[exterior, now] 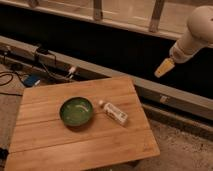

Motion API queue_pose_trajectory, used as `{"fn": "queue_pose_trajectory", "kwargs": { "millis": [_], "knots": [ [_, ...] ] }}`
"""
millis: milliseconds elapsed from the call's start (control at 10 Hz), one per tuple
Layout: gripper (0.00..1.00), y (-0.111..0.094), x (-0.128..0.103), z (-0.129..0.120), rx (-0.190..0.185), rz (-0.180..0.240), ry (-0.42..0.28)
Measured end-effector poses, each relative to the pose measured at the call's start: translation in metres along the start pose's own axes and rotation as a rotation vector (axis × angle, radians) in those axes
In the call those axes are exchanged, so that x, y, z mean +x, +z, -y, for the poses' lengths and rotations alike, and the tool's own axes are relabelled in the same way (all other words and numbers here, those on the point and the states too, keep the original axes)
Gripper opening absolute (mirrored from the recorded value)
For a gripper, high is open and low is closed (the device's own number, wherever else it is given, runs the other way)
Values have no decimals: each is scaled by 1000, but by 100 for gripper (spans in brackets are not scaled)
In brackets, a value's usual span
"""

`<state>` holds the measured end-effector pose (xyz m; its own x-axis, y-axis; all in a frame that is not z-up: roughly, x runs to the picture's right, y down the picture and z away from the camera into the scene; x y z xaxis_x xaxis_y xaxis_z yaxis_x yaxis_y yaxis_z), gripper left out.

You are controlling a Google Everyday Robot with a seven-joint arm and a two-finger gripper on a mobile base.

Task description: Place the bottle in the ceramic bowl

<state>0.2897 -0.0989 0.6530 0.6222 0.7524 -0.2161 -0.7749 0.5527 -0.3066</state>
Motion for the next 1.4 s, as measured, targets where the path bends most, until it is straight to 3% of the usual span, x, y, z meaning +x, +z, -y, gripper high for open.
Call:
{"fn": "queue_pose_trajectory", "kwargs": {
  "millis": [200, 400, 600, 800, 1000, 1200, 1400],
  "knots": [
    [80, -3, -4, 4, 7, 7, 9],
    [80, -7, -30, 2, 10, 10, -4],
    [80, 9, -61, -18, -6, -2, -30],
    [80, 33, -76, -46, -36, -20, -65],
    [80, 54, -68, -72, -45, -48, -104],
    [80, 75, -52, -91, -26, -65, -130],
    [80, 83, -35, -104, -13, -69, -145]
  ]
}}
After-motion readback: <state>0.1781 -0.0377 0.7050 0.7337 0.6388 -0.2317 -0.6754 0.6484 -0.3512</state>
